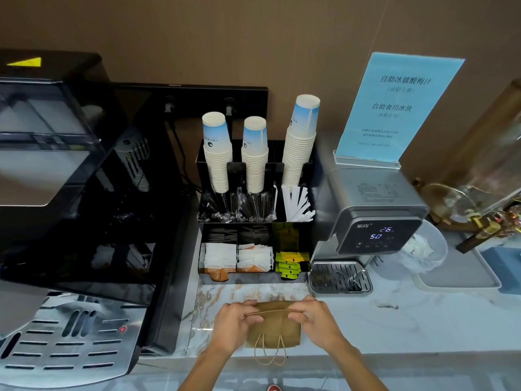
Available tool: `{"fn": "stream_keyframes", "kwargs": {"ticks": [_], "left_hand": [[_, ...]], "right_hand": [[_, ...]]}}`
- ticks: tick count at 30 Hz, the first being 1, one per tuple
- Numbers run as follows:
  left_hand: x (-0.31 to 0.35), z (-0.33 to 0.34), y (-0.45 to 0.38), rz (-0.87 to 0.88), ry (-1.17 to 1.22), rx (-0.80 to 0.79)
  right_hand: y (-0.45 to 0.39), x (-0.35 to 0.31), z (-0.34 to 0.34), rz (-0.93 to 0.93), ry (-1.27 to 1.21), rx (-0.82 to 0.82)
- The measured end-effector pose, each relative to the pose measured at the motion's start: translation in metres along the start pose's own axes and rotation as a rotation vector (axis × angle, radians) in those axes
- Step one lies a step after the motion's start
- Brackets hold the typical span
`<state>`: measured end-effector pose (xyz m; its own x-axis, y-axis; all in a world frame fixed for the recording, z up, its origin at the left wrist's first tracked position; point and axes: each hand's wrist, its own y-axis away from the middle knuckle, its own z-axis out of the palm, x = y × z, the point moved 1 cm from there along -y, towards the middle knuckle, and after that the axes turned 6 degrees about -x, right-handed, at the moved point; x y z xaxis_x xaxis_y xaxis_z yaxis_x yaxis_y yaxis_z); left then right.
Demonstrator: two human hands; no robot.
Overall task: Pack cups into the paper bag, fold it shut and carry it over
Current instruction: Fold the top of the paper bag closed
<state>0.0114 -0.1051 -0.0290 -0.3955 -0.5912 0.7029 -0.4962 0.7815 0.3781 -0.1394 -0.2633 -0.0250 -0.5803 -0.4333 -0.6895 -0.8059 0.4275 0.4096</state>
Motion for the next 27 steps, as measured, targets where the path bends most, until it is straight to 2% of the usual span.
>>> {"fn": "stream_keyframes", "kwargs": {"ticks": [6,12,20,23,27], "left_hand": [[-0.012,0.004,0.006,-0.079,0.222,-0.007],[-0.016,0.011,0.01,-0.057,0.411,0.05],[-0.015,0.013,0.014,-0.129,0.455,0.04],[-0.009,0.006,0.015,-0.09,0.406,0.054],[0.007,-0.011,0.016,-0.053,0.455,0.083]], "right_hand": [[0.009,0.013,0.005,0.081,-0.214,0.063],[0.013,0.022,0.021,0.127,-0.226,0.143],[0.008,0.011,0.024,0.158,-0.239,0.271],[0.01,0.006,0.021,0.157,-0.275,0.293],[0.013,-0.01,0.009,0.124,-0.314,0.346]]}}
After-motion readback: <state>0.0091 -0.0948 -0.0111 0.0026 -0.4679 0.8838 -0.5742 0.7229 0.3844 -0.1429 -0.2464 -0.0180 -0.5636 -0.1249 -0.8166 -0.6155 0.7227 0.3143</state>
